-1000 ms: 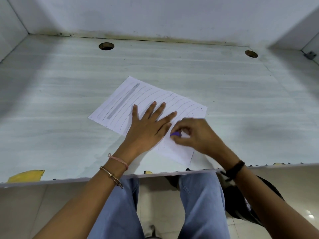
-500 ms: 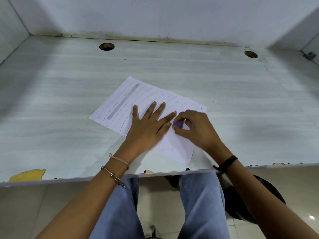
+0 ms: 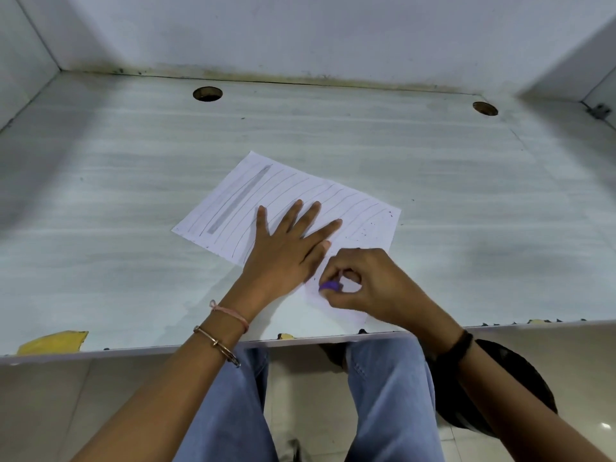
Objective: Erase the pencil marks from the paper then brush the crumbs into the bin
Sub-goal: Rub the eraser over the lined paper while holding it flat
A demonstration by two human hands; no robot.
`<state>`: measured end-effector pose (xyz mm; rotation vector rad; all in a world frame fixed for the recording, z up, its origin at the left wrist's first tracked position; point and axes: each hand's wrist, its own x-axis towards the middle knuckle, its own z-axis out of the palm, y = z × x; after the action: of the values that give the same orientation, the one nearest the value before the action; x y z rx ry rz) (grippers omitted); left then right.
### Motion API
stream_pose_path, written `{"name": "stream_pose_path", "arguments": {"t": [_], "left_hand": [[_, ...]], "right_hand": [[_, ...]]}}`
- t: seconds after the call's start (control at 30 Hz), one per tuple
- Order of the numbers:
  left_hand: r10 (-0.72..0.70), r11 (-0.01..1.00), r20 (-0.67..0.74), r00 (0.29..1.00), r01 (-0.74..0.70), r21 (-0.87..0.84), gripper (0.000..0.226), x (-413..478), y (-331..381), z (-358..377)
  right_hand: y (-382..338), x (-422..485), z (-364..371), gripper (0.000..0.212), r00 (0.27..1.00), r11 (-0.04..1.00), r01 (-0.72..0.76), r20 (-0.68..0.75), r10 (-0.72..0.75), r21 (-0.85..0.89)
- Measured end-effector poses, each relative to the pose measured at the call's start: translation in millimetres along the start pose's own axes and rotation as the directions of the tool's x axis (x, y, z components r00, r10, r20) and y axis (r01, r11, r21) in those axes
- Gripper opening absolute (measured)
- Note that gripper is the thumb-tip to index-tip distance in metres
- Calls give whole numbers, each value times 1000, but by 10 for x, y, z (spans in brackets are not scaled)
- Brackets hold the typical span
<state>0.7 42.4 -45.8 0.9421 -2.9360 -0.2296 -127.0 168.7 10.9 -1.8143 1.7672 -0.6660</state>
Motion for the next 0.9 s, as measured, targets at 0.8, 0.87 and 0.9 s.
{"name": "stream_pose_path", "arguments": {"t": [0.8,0.87,0.9], "left_hand": [[1,999,-22,1000,-2,-33,49,-16,1,7],[-11,998,-17,1000,9,-65,48,-18,-1,5],[-14,997,-21,1000,13,-70,47,-21,4,2]], "right_hand": [[33,-15,-104,7,989,999,33,139,-38,41],[177,114,-235,8,999,1000,-13,-36,13,6],[240,175,-276,7,989,999,-42,-145,38,-20]]}}
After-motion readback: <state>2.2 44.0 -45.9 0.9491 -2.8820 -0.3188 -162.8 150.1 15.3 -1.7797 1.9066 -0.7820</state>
